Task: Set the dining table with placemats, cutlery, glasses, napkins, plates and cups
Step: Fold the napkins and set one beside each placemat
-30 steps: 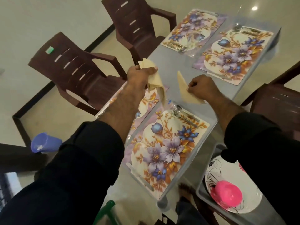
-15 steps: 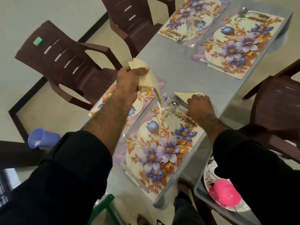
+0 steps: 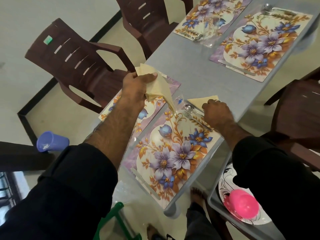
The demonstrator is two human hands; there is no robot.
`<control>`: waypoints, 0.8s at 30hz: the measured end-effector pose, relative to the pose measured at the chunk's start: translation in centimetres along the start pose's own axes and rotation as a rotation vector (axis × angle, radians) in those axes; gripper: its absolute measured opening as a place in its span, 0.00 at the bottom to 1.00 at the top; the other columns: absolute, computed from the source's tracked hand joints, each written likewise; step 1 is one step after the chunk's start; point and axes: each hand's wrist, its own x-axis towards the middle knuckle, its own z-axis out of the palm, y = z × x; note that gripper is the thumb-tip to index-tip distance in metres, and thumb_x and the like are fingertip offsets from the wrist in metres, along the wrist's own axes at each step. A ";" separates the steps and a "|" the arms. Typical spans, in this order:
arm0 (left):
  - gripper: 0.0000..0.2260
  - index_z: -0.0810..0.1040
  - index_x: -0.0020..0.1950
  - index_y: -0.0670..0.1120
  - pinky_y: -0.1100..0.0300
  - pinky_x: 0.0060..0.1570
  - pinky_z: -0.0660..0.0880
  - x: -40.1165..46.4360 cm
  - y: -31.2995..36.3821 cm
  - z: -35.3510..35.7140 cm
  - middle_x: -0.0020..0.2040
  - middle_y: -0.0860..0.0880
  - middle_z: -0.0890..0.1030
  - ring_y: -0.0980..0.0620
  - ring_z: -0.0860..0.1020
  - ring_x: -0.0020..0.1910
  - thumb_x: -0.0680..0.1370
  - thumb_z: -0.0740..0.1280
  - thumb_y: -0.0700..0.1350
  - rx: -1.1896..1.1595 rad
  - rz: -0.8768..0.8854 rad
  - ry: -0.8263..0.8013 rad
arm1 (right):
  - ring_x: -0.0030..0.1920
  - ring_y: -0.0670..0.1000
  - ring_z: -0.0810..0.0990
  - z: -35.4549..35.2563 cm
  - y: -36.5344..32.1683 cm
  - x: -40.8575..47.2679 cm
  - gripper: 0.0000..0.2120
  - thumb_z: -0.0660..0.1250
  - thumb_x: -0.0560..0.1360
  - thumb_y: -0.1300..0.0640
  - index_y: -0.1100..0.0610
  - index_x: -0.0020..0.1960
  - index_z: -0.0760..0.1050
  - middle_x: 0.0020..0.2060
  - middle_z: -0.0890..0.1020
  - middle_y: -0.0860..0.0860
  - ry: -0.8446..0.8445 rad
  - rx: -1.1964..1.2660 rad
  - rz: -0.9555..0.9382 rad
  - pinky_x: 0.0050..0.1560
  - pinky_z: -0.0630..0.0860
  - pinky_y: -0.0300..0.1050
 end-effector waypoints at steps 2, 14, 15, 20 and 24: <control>0.27 0.77 0.67 0.42 0.43 0.53 0.86 -0.3 0.1 -0.5 0.60 0.43 0.84 0.41 0.84 0.57 0.72 0.83 0.38 0.015 0.009 0.017 | 0.59 0.59 0.80 -0.9 0.0 0.5 0.18 0.69 0.79 0.51 0.52 0.68 0.79 0.61 0.79 0.56 -0.034 0.078 -0.040 0.58 0.78 0.53; 0.28 0.78 0.68 0.42 0.40 0.52 0.86 0.1 0.2 -4.9 0.60 0.43 0.85 0.40 0.85 0.56 0.71 0.83 0.40 -0.004 -0.002 0.116 | 0.61 0.57 0.78 -3.2 -0.1 5.5 0.32 0.74 0.76 0.56 0.44 0.76 0.66 0.65 0.76 0.54 -0.402 0.113 -0.153 0.62 0.79 0.55; 0.28 0.78 0.69 0.42 0.41 0.52 0.86 0.1 0.2 -4.9 0.60 0.43 0.85 0.40 0.85 0.56 0.71 0.83 0.40 -0.002 -0.005 0.119 | 0.61 0.57 0.78 -3.1 -0.2 5.8 0.34 0.73 0.76 0.56 0.43 0.78 0.64 0.66 0.76 0.55 -0.413 0.097 -0.163 0.62 0.79 0.55; 0.27 0.78 0.68 0.42 0.42 0.51 0.86 0.4 0.2 -4.6 0.60 0.43 0.85 0.38 0.85 0.57 0.72 0.83 0.39 -0.010 -0.006 0.106 | 0.62 0.57 0.78 -2.2 -0.5 7.2 0.43 0.75 0.75 0.51 0.38 0.82 0.55 0.66 0.76 0.55 -0.474 0.061 -0.192 0.60 0.79 0.54; 0.27 0.78 0.68 0.41 0.41 0.52 0.86 0.5 0.4 -4.3 0.60 0.41 0.85 0.38 0.85 0.57 0.72 0.82 0.39 -0.032 0.000 0.097 | 0.58 0.57 0.79 -2.5 0.7 7.3 0.36 0.76 0.73 0.48 0.45 0.77 0.64 0.61 0.79 0.54 -0.409 0.162 -0.193 0.58 0.77 0.53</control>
